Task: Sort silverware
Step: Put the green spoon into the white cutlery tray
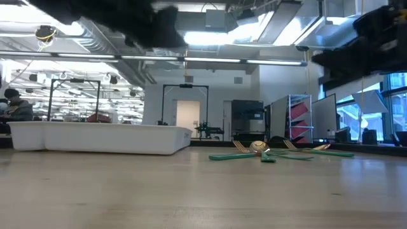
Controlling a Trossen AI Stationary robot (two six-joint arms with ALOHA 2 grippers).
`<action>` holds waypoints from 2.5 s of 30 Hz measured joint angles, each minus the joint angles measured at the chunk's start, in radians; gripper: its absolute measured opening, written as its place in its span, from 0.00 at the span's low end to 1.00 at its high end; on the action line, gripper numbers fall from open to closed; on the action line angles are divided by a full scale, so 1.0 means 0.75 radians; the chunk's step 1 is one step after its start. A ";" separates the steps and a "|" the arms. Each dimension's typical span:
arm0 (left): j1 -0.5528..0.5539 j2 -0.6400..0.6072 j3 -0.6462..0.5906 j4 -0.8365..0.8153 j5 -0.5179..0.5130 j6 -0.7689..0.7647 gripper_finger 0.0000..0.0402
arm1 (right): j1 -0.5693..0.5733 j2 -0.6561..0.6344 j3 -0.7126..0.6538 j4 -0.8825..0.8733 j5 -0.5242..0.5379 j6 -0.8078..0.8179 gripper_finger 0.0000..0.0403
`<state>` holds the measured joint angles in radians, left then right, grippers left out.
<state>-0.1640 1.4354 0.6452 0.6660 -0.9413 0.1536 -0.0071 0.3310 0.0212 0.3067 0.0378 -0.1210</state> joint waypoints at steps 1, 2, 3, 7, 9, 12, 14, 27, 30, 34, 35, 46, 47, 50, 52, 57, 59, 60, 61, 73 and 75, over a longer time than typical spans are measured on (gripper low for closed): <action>0.007 0.044 0.000 0.028 0.000 0.014 0.38 | 0.000 0.051 0.000 0.042 0.037 -0.018 0.12; 0.019 0.088 0.000 0.073 0.000 0.023 0.38 | 0.000 0.106 0.001 0.076 0.074 -0.027 0.15; 0.033 0.132 0.000 0.122 0.000 0.040 0.38 | 0.000 0.155 0.001 0.109 0.114 -0.035 0.18; 0.091 0.305 0.000 0.345 0.000 0.051 0.38 | 0.000 0.340 0.003 0.214 0.243 -0.039 0.31; 0.108 0.377 0.000 0.445 -0.001 0.013 0.38 | 0.000 0.429 0.022 0.214 0.253 0.017 0.38; 0.104 0.445 0.000 0.514 -0.001 -0.015 0.38 | 0.002 0.568 0.086 0.188 0.246 0.100 0.47; 0.101 0.475 0.000 0.510 0.001 -0.014 0.38 | 0.002 0.670 0.160 0.129 0.241 0.138 0.53; -0.103 0.380 0.002 0.446 0.004 0.173 0.38 | 0.002 1.329 0.850 -0.730 0.194 0.865 0.54; -0.186 0.357 0.002 0.413 0.005 0.272 0.38 | 0.010 1.434 0.965 -0.844 0.169 0.989 0.50; -0.247 0.356 0.002 0.377 0.004 0.237 0.38 | 0.045 1.558 1.068 -0.868 0.135 1.139 0.45; -0.255 0.356 0.002 0.349 0.004 0.196 0.38 | 0.058 1.591 1.089 -0.869 0.113 1.176 0.44; -0.265 0.357 0.002 -0.021 0.003 -0.283 0.38 | 0.149 1.906 1.295 -0.965 0.210 1.387 0.29; -0.265 0.357 0.002 -0.049 0.004 -0.315 0.38 | 0.149 1.918 1.312 -0.987 0.237 1.388 0.28; -0.265 0.357 0.002 -0.079 0.003 -0.355 0.38 | 0.142 1.942 1.332 -1.068 0.297 1.401 0.23; -0.265 0.357 0.002 -0.075 0.003 -0.352 0.38 | 0.137 1.955 1.331 -1.075 0.294 1.411 0.20; -0.257 0.357 0.002 -0.061 0.003 -0.335 0.38 | 0.137 1.976 1.334 -1.060 0.288 1.400 0.16; -0.245 0.357 0.002 -0.062 0.003 -0.341 0.38 | 0.138 1.979 1.334 -1.063 0.288 1.378 0.16; -0.242 0.357 0.002 -0.065 0.003 -0.345 0.38 | 0.138 1.983 1.334 -1.063 0.288 1.373 0.16; -0.239 0.357 0.002 -0.065 0.003 -0.346 0.38 | 0.138 1.984 1.335 -1.066 0.284 1.362 0.16; -0.244 0.357 0.002 -0.071 0.003 -0.383 0.38 | 0.140 1.954 1.332 -1.167 0.058 1.166 0.21; -0.244 0.357 0.002 -0.086 0.003 -0.401 0.38 | 0.142 1.930 1.328 -1.180 0.050 1.164 0.27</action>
<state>-0.3473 1.7035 0.6464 0.6018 -0.9390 -0.1468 0.0994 1.7784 1.0173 -0.5783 0.0752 0.7521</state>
